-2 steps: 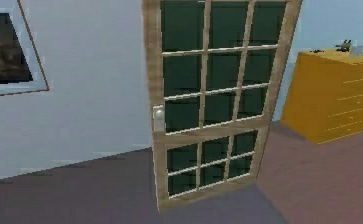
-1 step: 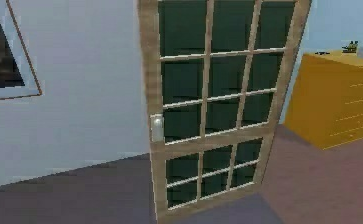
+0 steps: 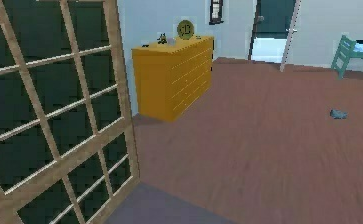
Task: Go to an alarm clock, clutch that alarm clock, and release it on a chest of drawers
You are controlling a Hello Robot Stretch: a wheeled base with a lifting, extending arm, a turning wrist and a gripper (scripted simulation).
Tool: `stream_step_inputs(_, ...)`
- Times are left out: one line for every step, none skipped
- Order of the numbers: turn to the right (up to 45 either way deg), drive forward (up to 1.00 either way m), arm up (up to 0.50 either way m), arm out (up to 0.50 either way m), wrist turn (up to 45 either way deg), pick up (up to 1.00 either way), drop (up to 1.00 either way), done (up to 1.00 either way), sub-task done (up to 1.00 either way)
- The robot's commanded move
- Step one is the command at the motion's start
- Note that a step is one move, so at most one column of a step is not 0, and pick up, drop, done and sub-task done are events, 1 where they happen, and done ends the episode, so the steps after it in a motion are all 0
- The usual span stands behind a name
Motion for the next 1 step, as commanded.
stream_step_inputs(24.0, 0.00, 0.00, 0.00, 0.0, 0.00, 0.00, 0.00, 0.00)
